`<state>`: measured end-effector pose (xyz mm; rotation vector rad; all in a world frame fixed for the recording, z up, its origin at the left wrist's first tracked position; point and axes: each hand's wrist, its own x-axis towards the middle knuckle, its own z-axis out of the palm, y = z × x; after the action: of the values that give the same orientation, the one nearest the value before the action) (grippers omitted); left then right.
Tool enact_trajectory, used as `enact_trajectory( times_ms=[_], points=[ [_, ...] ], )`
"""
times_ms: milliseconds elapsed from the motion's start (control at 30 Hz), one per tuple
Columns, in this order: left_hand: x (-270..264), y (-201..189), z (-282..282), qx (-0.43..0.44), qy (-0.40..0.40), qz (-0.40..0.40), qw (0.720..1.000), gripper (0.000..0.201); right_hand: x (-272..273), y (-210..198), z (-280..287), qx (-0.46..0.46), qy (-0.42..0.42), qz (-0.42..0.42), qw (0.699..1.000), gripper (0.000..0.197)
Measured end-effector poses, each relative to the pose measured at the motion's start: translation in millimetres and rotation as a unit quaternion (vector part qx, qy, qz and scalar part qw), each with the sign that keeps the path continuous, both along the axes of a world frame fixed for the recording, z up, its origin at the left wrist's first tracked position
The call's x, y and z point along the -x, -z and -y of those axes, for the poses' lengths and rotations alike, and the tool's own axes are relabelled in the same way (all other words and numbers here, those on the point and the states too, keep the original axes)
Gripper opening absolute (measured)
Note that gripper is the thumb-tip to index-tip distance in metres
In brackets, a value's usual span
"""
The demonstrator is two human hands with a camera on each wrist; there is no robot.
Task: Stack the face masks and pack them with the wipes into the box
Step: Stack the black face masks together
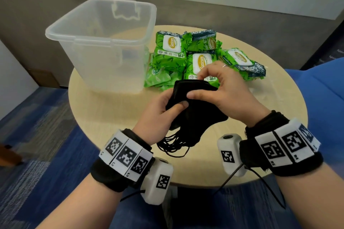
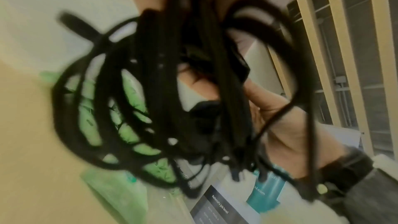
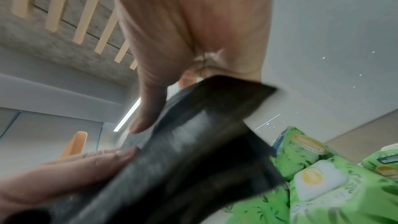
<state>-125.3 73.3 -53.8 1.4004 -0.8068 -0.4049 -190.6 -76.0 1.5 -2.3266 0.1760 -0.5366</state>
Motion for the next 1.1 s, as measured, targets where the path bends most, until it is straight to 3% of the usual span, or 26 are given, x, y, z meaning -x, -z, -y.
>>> enact_trajectory(
  times_ms=[133, 267, 367, 500, 567, 700, 800, 900, 1000, 1100],
  points=[
    [4, 0, -2, 0.054, -0.04, -0.001, 0.998, 0.048, 10, 9, 1, -0.131, -0.06, -0.058, 0.988, 0.037],
    [8, -2, -1, 0.05, -0.036, 0.066, 0.996, 0.07, 11, 12, 0, -0.083, -0.026, -0.005, 0.996, 0.025],
    [10, -6, 0, 0.04, 0.001, 0.12, 0.992, 0.072, 10, 13, -1, -0.043, -0.018, 0.026, 0.999, 0.032],
    [8, -9, -1, 0.043, 0.039, 0.13, 0.99, 0.055, 5, 12, -4, -0.008, 0.017, 0.045, 0.999, 0.05],
    [6, -10, -1, 0.042, 0.019, 0.129, 0.991, 0.042, 3, 13, -5, -0.043, 0.039, 0.056, 0.997, 0.055],
    [-4, -12, -2, 0.087, -0.079, 0.084, 0.99, 0.036, 4, 13, -1, -0.211, 0.055, 0.07, 0.973, 0.041],
    [-12, -14, 2, 0.11, -0.13, 0.054, 0.984, 0.032, 3, 16, -4, -0.251, 0.026, 0.022, 0.967, 0.044],
    [-14, -13, 9, 0.114, -0.11, 0.03, 0.987, 0.021, -4, 22, -14, -0.307, -0.012, 0.03, 0.951, 0.032],
    [-21, -13, 9, 0.098, -0.078, 0.021, 0.992, 0.022, -13, 24, -12, -0.361, -0.011, 0.04, 0.932, 0.017],
    [-35, -14, 7, 0.078, -0.073, 0.011, 0.994, 0.028, -20, 20, -6, -0.324, -0.021, 0.034, 0.945, 0.017]
  ],
)
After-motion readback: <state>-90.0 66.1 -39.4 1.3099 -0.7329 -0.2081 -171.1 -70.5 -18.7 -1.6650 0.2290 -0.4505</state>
